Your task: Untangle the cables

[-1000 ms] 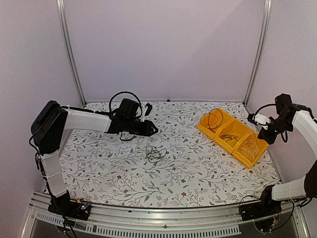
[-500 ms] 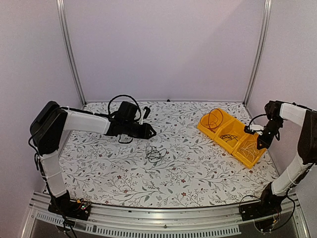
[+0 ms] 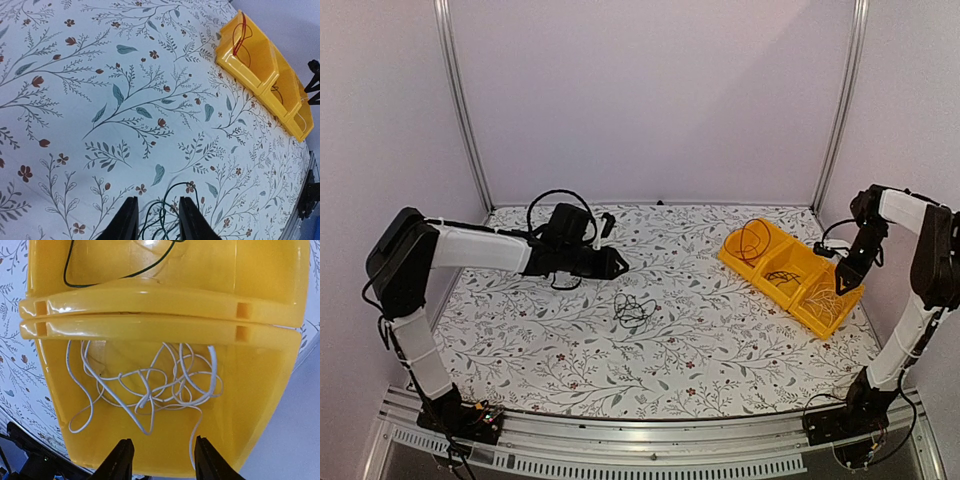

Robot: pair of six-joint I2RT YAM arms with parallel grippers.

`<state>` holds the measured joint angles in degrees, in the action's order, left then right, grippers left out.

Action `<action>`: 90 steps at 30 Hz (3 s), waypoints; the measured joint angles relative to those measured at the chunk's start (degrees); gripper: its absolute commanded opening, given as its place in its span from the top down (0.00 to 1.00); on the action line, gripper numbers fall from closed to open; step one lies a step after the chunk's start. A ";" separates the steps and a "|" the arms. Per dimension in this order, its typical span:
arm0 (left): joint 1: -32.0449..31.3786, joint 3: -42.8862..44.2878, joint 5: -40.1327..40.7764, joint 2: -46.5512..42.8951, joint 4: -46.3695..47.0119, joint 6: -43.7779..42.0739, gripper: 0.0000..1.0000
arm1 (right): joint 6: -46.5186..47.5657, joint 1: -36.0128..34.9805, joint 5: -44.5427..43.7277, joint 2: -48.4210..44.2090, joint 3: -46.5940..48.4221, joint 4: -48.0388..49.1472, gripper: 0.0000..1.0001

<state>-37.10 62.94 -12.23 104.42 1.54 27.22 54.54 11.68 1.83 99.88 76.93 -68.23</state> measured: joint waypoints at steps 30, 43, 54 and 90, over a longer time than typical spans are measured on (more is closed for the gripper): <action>0.20 -4.15 -8.39 1.42 -11.21 -0.15 0.96 | -16.15 -26.77 19.45 -1.22 12.50 15.30 0.01; -0.33 -5.49 -8.50 -8.70 -6.91 -2.49 1.00 | -21.88 -39.58 38.42 17.90 22.38 17.44 0.13; -1.92 -6.69 -6.75 -16.46 -1.20 -2.99 1.00 | -26.53 -44.37 53.07 29.70 30.84 16.61 0.10; -1.51 1.16 21.22 2.10 -0.55 3.93 1.00 | -13.35 -44.33 49.79 15.58 39.26 -3.02 1.00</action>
<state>-38.61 64.10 8.99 106.52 0.99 31.16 41.19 -32.64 51.62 115.46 116.18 -71.24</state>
